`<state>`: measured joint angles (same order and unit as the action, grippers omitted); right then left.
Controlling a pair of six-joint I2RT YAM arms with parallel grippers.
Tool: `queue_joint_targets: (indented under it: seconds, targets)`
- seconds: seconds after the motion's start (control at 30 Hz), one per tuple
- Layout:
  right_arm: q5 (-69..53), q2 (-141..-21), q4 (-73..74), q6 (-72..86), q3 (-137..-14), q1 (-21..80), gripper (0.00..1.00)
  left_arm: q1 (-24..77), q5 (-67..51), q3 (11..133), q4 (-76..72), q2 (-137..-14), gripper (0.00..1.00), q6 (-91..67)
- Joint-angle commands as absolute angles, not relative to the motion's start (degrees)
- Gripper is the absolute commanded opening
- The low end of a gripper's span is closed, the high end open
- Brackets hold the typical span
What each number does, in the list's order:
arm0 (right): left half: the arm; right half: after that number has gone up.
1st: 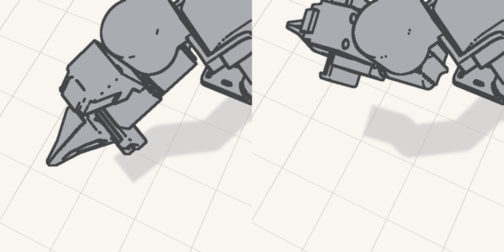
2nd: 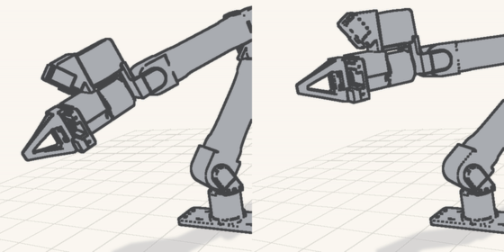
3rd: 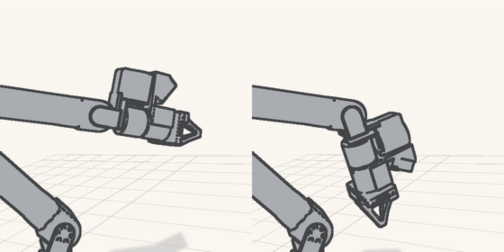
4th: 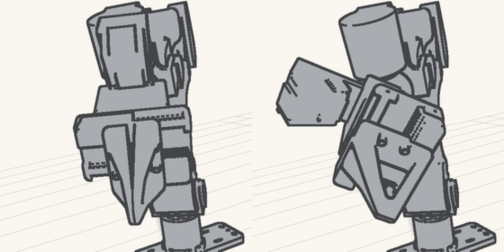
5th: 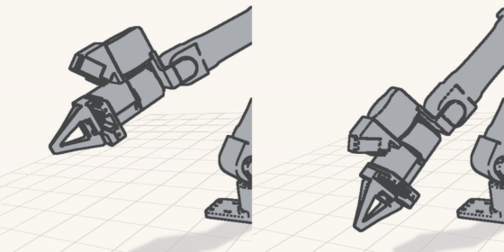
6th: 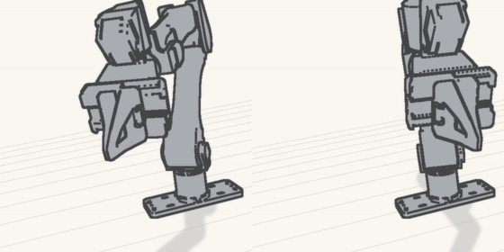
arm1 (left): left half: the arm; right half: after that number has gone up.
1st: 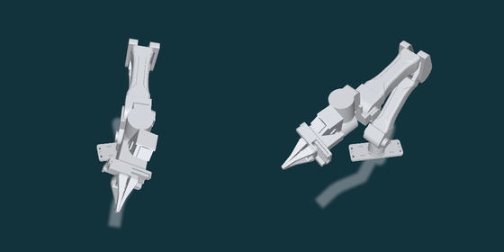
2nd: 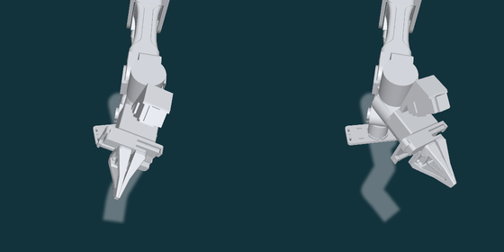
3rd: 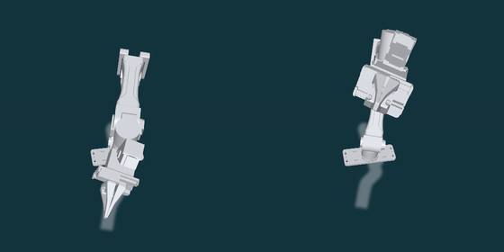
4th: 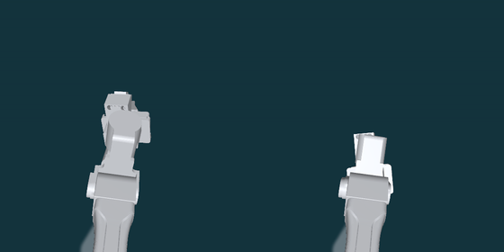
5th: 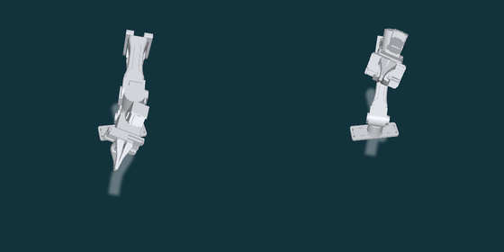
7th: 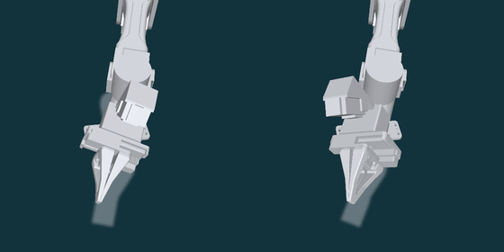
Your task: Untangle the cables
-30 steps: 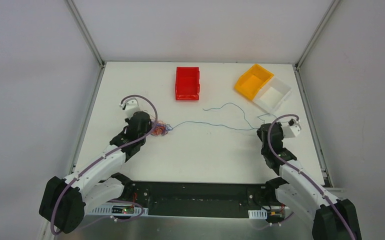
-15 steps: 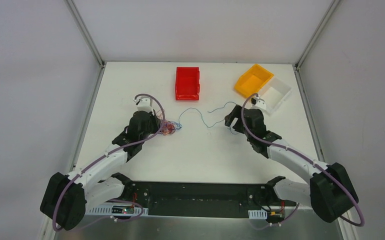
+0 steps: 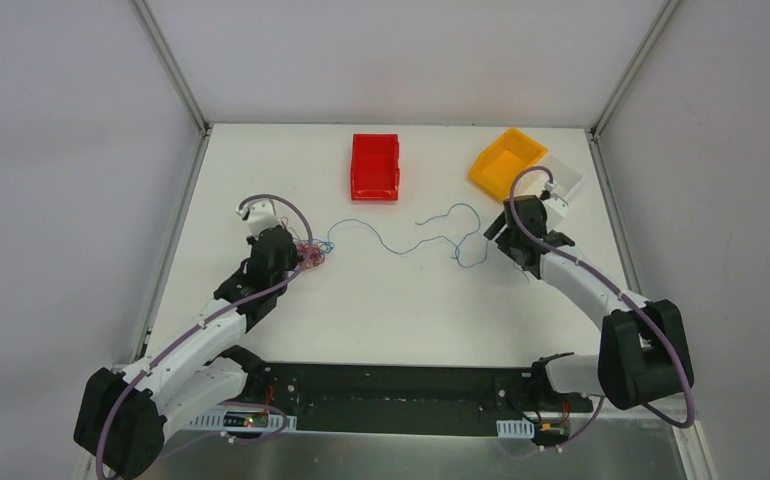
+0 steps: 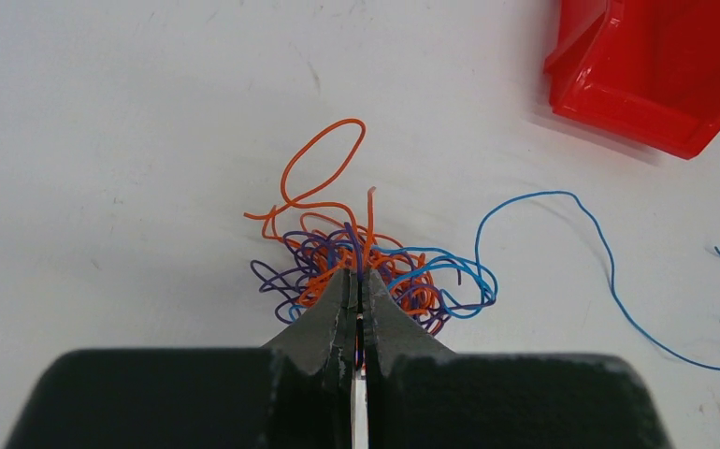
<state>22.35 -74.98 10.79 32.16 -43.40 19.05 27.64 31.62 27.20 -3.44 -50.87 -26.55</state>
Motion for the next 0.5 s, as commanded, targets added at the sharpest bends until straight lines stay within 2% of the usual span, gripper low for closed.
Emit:
queue_joint_targets:
  seconds: [0.0, 0.07, 0.1, 0.17, 0.3, 0.47]
  targets:
    - [25.2, -77.2, 17.1, 33.4, -46.1, 17.9, 0.79, 27.2, 34.6, 27.1, -3.7, -50.1, 0.0, -28.0]
    - [28.9, -79.3, 21.9, 32.3, -49.0, 17.8, 0.95, 27.2, 35.0, 27.2, -3.5, -50.5, 0.0, -27.9]
    - [31.5, -80.2, 24.7, 31.9, -50.1, 17.6, 0.99, 27.2, 35.2, 27.3, -3.4, -50.5, 0.0, -27.9]
    - [32.3, -81.0, 26.0, 31.6, -50.0, 15.4, 0.99, 27.2, 35.2, 27.4, -3.2, -50.6, 0.0, -27.9]
    - [18.1, -82.1, 21.6, 32.6, -46.4, 7.2, 0.99, 27.2, 35.0, 27.3, -3.3, -50.8, 0.0, -28.0]
    - [9.0, -85.2, 16.4, 33.0, -45.4, 6.7, 1.0, 27.2, 33.3, 27.6, -3.4, -51.2, 0.0, -27.7]
